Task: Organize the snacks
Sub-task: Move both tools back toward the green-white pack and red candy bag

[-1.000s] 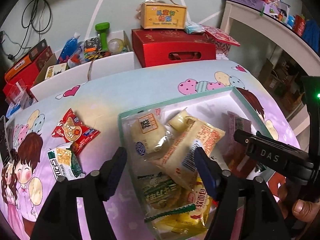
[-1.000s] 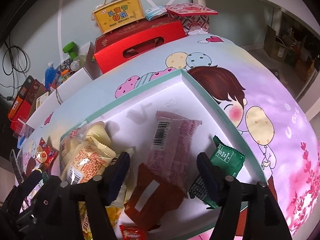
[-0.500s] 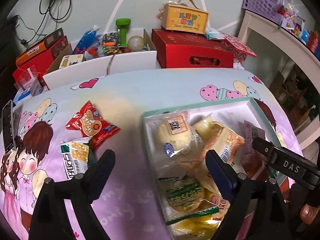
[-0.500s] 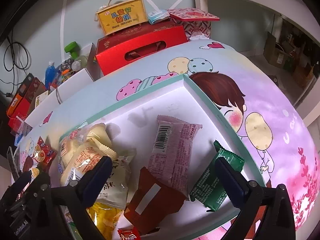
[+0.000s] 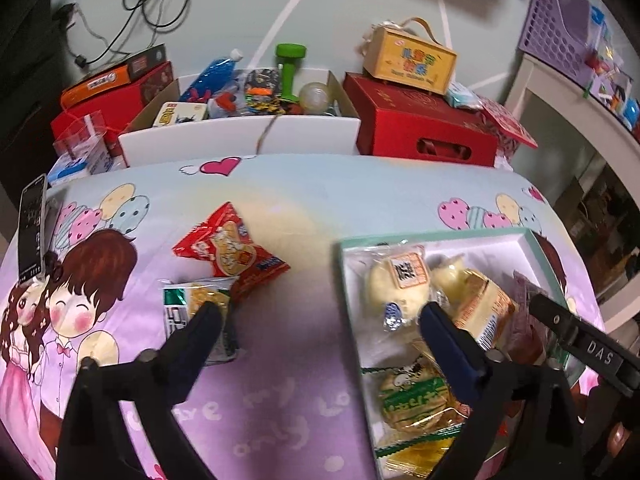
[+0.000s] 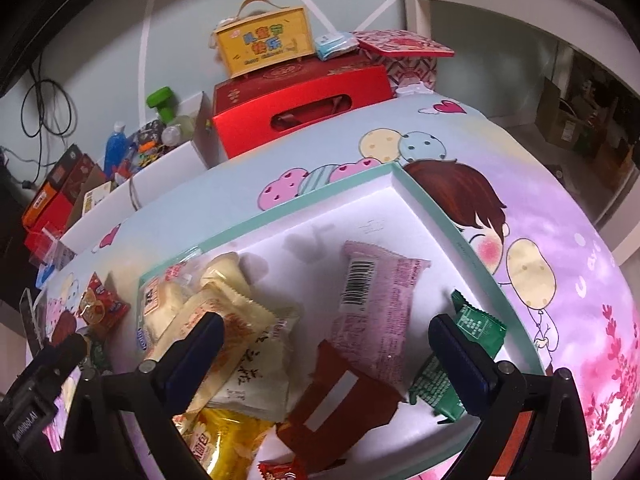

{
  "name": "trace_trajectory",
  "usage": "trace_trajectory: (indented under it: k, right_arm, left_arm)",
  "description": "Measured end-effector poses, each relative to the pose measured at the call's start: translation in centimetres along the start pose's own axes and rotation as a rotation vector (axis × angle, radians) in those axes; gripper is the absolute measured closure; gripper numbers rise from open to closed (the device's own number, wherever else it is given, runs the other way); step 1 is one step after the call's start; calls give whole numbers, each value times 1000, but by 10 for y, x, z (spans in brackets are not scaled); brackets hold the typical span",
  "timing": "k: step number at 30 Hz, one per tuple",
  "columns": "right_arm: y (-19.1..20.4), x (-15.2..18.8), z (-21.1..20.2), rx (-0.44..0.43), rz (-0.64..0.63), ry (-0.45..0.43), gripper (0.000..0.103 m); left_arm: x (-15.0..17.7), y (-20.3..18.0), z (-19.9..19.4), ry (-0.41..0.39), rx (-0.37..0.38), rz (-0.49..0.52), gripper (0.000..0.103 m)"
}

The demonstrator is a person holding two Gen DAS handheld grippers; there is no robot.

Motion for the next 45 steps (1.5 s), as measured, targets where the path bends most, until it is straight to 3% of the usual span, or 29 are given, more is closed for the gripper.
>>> trace_trajectory:
  k: [7,16,26,37,45]
  right_arm:
    - [24,5,-9,-59,-56,-21,0]
    - [73,27,-10,-183,-130,17,0]
    - [120,54,-6,-232,-228,43,0]
    - [151,68,-6,-256,-340,-2,0]
    - [148,63,-3,-233,-335,-15,0]
  left_arm:
    - [2,29,-7,-12,0,-71,1]
    - [14,86,-15,-10,-62,-205,1]
    - [37,136,-10,28,-75,-351,1]
    - [37,119,14,86,-43,-304,1]
    - [31,103,24,87,-48,-242,1]
Point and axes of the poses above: each gripper's, at about its wrist camera, not at the fingertips, and z roughly the way its jaws point, y to its left, x to its underside, the point moved 1 cm from there along z, roughly the way its jaws point, and after that the axes turned 9 degrees about z, right-handed, at the moved point
